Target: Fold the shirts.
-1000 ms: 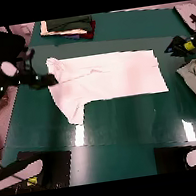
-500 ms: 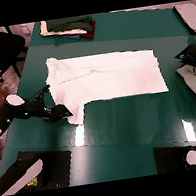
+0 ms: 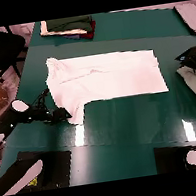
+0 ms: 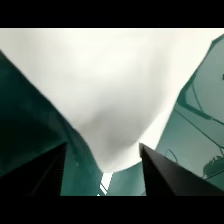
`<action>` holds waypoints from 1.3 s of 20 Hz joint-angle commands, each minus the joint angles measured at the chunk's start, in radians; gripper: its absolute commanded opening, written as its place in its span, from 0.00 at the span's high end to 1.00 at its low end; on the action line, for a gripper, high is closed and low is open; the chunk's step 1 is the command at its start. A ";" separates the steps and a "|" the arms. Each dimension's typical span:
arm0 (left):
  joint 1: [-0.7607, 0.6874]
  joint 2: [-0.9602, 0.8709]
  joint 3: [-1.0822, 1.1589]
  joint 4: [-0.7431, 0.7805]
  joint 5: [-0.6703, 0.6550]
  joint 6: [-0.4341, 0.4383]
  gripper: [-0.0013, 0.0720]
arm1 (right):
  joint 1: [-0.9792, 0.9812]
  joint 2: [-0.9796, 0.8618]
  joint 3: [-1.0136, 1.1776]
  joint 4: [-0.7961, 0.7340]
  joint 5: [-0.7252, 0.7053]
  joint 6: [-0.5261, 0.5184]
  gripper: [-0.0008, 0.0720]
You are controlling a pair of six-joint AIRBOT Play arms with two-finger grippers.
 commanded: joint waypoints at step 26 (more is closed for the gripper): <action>-0.039 0.077 0.105 -0.207 0.000 0.121 0.95 | -0.081 -0.074 -0.287 -0.068 -0.037 0.007 0.19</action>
